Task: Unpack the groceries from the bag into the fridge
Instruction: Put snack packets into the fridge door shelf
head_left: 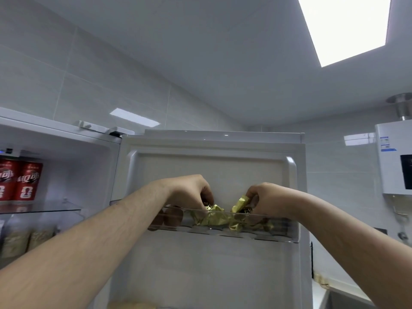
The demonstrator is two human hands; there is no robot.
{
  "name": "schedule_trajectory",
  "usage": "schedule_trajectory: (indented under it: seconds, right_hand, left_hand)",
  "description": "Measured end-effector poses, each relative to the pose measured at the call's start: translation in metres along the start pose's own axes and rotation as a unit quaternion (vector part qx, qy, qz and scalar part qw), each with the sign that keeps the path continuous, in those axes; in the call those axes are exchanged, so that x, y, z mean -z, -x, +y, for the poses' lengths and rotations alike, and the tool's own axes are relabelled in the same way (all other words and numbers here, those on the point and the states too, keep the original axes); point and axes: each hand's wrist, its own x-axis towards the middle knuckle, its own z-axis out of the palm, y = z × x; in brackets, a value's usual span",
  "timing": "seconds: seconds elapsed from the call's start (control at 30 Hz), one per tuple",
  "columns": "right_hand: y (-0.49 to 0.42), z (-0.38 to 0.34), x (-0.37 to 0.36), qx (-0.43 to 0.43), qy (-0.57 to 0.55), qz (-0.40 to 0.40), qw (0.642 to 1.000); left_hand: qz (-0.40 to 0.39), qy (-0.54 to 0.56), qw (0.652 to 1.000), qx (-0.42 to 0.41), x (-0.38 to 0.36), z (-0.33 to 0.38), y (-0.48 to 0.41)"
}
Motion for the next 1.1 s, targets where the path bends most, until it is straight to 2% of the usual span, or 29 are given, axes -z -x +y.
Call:
schedule_trajectory:
  seconds: [0.3, 0.43, 0.57, 0.7, 0.87, 1.1]
  right_hand:
    - [0.007, 0.004, 0.001, 0.022, -0.155, 0.034, 0.987]
    - [0.009, 0.007, 0.001, 0.048, -0.172, 0.09, 0.98]
    - [0.011, 0.006, -0.001, 0.089, -0.119, 0.178, 0.973]
    - [0.016, 0.005, 0.002, 0.105, -0.029, 0.2, 0.974]
    - [0.037, 0.018, 0.011, 0.111, 0.035, 0.199, 0.973]
    - [0.086, 0.058, 0.037, 0.105, 0.096, 0.165, 0.976]
  left_hand:
    - [0.013, 0.02, 1.0, -0.003, 0.006, 0.006, 0.009]
    - [0.015, 0.036, 0.999, -0.005, 0.004, 0.009, 0.012]
    - [0.042, 0.046, 0.998, -0.011, 0.004, 0.006, 0.012]
    - [0.077, 0.071, 0.994, -0.019, 0.009, 0.008, 0.014]
    - [0.112, 0.015, 0.993, -0.032, 0.013, 0.032, 0.026]
    - [0.104, -0.02, 0.994, -0.028, 0.001, 0.09, 0.031]
